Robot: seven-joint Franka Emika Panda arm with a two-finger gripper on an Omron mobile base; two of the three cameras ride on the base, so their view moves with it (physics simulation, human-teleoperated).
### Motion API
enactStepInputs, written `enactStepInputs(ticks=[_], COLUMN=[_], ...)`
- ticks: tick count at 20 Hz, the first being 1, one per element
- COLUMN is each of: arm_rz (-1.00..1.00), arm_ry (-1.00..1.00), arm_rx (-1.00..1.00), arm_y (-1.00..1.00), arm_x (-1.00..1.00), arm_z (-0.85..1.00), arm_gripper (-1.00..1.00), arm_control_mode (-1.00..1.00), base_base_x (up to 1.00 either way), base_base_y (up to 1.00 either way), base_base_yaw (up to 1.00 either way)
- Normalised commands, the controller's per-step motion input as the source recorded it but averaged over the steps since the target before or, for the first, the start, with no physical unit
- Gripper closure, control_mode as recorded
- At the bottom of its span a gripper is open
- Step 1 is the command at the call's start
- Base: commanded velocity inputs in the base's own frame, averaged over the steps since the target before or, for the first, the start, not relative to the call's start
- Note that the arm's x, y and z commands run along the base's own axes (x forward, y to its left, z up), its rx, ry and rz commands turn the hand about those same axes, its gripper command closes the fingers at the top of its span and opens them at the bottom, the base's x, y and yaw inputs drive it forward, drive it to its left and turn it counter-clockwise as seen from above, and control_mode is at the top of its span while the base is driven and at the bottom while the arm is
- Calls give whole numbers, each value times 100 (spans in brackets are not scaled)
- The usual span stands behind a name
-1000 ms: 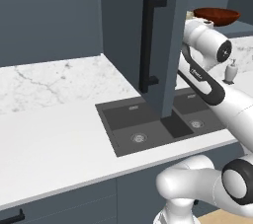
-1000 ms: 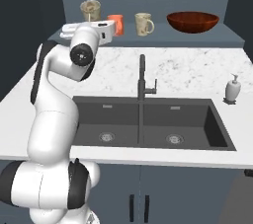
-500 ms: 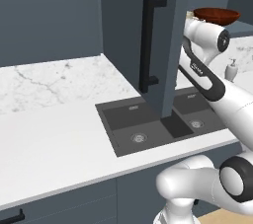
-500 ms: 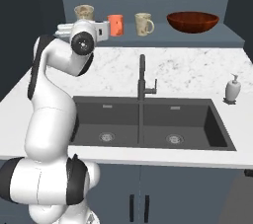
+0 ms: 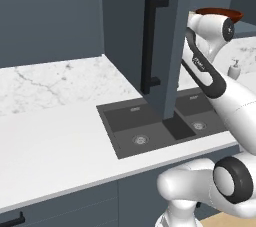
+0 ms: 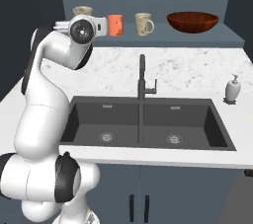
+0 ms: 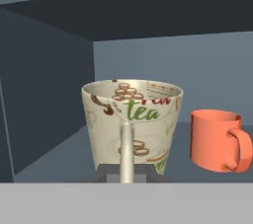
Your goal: Gather all objects into one cabinet and sort the glasses and bowls to opposite sides.
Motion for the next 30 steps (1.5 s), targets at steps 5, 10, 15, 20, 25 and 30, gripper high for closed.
enactStepInputs(ticks=[5,10,15,20,25,30], arm_rz=[1,1,2,6,10,10], arm_ry=[4,5,8,9,8,1], arm_rx=[0,0,0,0,0,0], arm_y=[25,28,17,11,8,8], arm_x=[0,0,9,40,51,33], arm_z=[-14,-20,-10,-4,-2,-6], arm_gripper=[100,100,100,100,100,100], arm_control_mode=[-100,-100,-100,-100,-100,-100], base_base_x=[0,0,0,0,0,0], base_base_y=[0,0,0,0,0,0], base_base_yaw=[0,0,0,0,0,0])
